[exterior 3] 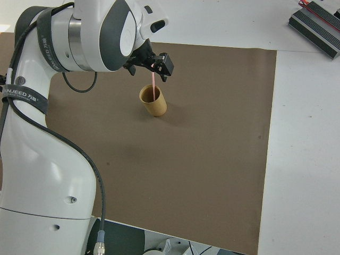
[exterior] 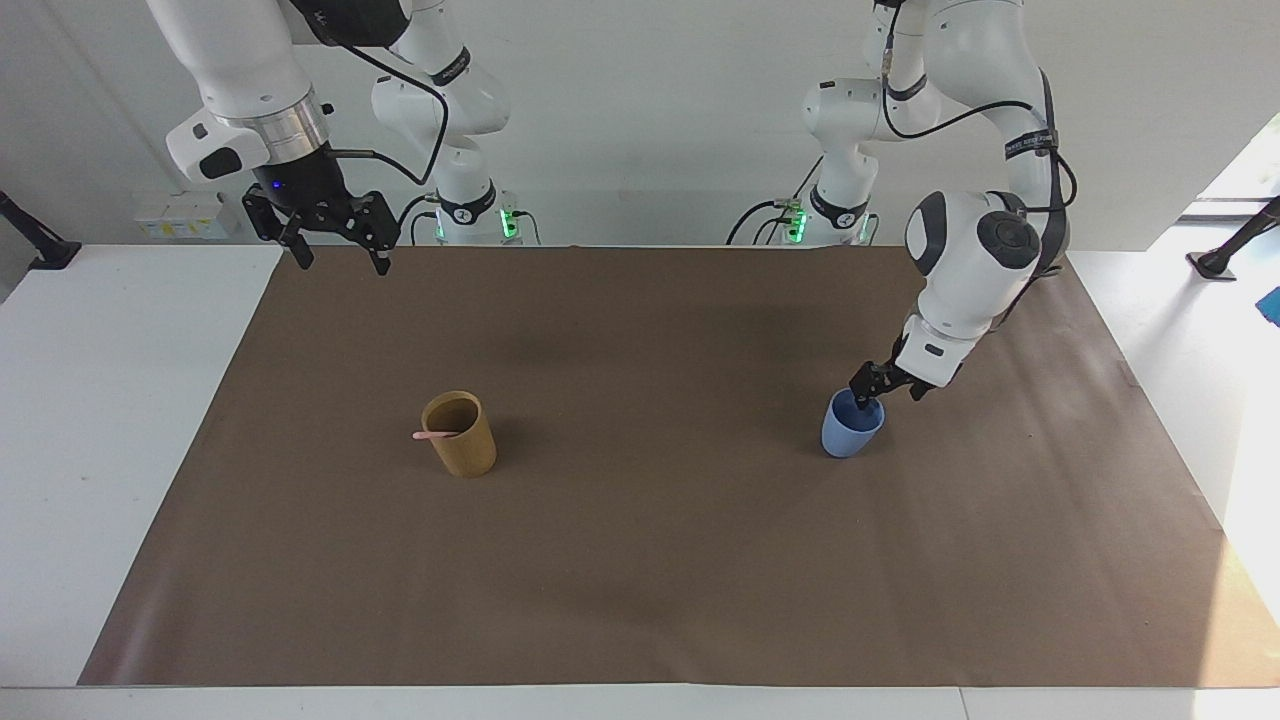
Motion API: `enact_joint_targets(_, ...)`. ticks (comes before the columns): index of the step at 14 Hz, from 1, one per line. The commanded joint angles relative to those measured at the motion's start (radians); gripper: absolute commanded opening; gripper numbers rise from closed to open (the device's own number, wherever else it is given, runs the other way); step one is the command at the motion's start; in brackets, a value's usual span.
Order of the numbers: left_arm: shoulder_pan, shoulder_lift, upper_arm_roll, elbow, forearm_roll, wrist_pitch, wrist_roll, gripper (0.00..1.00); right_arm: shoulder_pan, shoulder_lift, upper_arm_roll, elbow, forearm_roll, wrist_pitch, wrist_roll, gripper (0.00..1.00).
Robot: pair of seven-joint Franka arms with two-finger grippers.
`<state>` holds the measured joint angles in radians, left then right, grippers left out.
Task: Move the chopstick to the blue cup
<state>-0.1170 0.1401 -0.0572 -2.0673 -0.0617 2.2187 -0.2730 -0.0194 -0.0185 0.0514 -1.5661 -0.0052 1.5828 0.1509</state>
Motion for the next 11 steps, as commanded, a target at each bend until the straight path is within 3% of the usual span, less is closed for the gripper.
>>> enact_joint_targets(1,-0.023,-0.007,0.013,-0.034,0.005,0.050,-0.005,0.74,-0.008,-0.028,0.002,-0.037,0.027,0.026,-0.016,1.00)
enact_joint_targets(3,-0.023,-0.008,0.013,-0.042,0.005,0.050,0.001,0.02,-0.008,-0.028,0.002,-0.037,0.027,0.026,-0.017,1.00)
enact_joint_targets(8,-0.026,-0.004,0.013,-0.010,0.005,0.038,0.046,0.00,-0.008,-0.026,0.002,-0.042,0.027,0.060,-0.017,1.00)
enact_joint_targets(11,-0.067,-0.016,0.014,0.096,0.014,-0.063,0.029,0.00,-0.008,-0.026,0.002,-0.040,0.028,0.062,-0.016,1.00)
